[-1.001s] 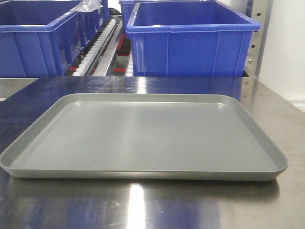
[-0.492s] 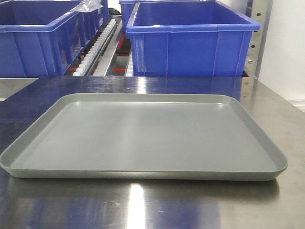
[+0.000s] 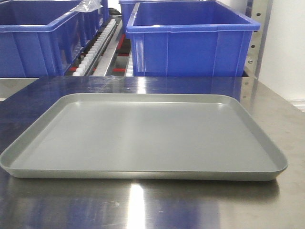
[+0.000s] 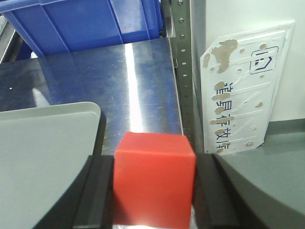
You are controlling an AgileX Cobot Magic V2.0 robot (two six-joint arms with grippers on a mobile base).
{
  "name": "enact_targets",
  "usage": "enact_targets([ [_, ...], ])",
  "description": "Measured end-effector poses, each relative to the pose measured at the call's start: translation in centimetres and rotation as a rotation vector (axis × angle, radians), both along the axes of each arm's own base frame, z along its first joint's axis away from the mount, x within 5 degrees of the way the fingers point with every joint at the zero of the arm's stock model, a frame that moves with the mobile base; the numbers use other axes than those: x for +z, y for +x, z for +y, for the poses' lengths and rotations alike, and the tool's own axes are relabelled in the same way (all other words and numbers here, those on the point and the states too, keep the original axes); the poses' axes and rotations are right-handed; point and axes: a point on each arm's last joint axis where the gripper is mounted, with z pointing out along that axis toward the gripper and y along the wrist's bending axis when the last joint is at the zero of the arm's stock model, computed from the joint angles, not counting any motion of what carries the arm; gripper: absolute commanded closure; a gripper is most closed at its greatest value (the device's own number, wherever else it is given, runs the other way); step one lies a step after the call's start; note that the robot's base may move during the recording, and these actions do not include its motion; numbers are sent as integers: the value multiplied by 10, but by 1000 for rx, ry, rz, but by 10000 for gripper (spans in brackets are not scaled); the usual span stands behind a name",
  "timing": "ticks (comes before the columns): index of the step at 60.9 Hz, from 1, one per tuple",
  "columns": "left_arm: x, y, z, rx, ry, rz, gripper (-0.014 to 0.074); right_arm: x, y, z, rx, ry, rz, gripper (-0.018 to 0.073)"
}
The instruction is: Sort and place red and blue blocks on shelf
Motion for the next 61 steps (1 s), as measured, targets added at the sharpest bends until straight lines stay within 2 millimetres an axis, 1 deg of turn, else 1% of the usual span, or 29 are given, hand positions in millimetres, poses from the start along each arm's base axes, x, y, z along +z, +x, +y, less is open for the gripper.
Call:
enact_targets([
  [61,0,0,0,1,0,2,463,0,0,0,0,0,0,503],
])
